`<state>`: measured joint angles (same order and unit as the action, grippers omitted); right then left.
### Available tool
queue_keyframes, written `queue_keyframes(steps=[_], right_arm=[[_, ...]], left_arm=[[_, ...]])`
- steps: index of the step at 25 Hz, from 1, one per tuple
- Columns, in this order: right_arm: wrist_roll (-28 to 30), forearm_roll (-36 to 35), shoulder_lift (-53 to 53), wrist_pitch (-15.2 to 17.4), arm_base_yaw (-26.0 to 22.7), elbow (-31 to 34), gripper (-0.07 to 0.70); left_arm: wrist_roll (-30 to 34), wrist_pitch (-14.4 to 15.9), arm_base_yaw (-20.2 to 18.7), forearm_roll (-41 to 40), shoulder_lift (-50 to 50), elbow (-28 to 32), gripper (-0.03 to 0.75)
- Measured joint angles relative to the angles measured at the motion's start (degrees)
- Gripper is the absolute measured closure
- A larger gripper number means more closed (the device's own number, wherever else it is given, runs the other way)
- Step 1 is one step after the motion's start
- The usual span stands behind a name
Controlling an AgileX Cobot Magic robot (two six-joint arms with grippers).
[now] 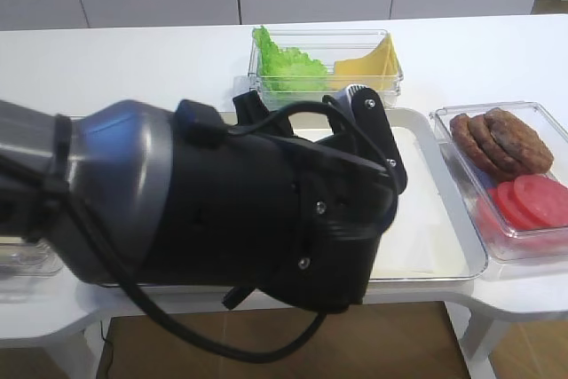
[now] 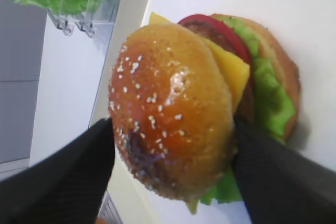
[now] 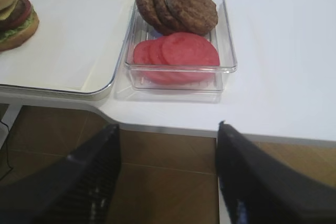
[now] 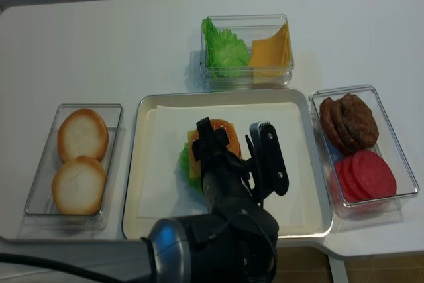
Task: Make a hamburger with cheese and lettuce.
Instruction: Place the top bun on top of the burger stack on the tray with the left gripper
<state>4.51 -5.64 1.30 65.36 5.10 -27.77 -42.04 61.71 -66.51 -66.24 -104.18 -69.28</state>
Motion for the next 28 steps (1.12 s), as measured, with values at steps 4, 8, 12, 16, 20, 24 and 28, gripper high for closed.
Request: queue_keyframes(steps=[4,8,12,16,20,24,28], right_arm=[[0.00,0.00,0.00,0.00,0.00,0.00,0.186],[0.00,0.00,0.00,0.00,0.00,0.00,0.186],[0.00,0.00,0.00,0.00,0.00,0.00,0.186],[0.00,0.00,0.00,0.00,0.00,0.00,0.186],[0.00,0.00,0.00,0.00,0.00,0.00,0.186],[0.00,0.00,0.00,0.00,0.00,0.00,0.186],[0.00,0.00,0.00,0.00,0.00,0.00,0.186]], left_arm=[[0.00,-1.32,0.10,0.00,0.00,0.00,0.184],[0.00,-1.65,0.22,0.00,0.00,0.00,0.160],[0.00,-1.65,0.33,0.00,0.00,0.00,0.144],[0.00,-1.65,0.44,0.00,0.00,0.00,0.142],[0.00,-1.65,0.44,0.00,0.00,0.00,0.142],[-0.80,-1.65,0.44,0.13,0.00,0.00,0.142],[-1.25,-1.65,0.23,0.13,0.00,0.00,0.141]])
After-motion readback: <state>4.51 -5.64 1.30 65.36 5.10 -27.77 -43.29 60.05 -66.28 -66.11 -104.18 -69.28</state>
